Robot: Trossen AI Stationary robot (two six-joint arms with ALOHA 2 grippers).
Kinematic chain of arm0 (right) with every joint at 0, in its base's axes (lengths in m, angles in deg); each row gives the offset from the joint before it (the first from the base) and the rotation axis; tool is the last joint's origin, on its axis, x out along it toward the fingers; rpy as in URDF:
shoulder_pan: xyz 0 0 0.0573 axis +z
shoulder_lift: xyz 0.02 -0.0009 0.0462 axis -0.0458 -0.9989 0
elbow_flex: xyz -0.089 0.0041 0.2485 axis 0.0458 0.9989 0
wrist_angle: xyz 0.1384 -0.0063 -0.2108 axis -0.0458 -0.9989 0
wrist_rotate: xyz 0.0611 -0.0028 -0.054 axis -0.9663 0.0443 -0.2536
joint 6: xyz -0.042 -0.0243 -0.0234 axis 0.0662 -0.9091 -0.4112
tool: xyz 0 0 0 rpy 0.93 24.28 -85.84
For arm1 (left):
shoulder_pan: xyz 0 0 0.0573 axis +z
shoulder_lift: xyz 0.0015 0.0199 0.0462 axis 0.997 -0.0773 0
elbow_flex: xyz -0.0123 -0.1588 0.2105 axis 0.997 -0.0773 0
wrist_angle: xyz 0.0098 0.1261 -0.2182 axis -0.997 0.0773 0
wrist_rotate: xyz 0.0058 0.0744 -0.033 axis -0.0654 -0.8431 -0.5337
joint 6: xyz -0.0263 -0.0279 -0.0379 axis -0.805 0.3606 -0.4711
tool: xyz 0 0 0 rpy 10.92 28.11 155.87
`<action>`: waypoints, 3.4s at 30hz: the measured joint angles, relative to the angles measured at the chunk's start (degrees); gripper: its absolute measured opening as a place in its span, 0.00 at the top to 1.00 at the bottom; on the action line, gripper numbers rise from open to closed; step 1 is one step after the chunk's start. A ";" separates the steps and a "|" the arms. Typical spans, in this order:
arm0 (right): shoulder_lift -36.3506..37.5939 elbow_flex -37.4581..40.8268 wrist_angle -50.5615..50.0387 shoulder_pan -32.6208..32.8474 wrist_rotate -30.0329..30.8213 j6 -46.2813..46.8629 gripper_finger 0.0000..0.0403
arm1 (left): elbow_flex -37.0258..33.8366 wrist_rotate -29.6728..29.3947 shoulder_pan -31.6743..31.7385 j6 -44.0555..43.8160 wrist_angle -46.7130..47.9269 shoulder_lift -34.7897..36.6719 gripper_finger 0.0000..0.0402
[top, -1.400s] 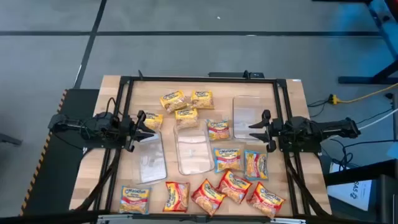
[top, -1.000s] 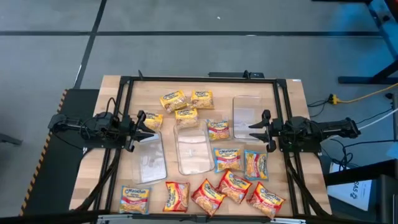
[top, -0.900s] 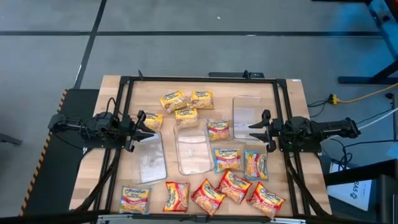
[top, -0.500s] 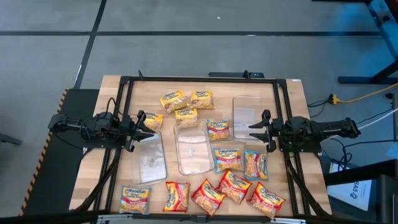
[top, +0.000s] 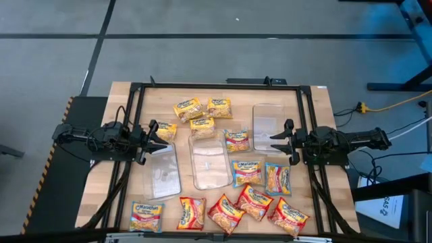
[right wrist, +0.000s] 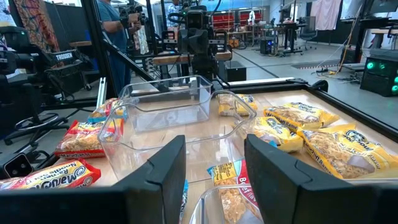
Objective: Sort Maruchan noodles
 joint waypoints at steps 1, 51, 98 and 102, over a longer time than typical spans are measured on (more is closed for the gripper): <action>0.00 0.03 0.31 0.01 0.01 0.05 0.60 | 0.02 0.00 0.00 0.00 0.00 0.00 0.87; -0.03 0.00 18.19 0.02 25.58 30.10 0.60 | 0.68 -41.10 0.00 -9.17 -25.28 -0.02 0.87; 0.02 0.00 13.28 0.00 22.94 25.53 0.60 | 41.12 -32.17 17.15 -12.57 36.15 -45.04 0.87; 0.02 0.00 12.78 0.00 22.94 25.53 0.60 | 41.21 -26.18 26.15 -14.86 41.07 -45.73 0.87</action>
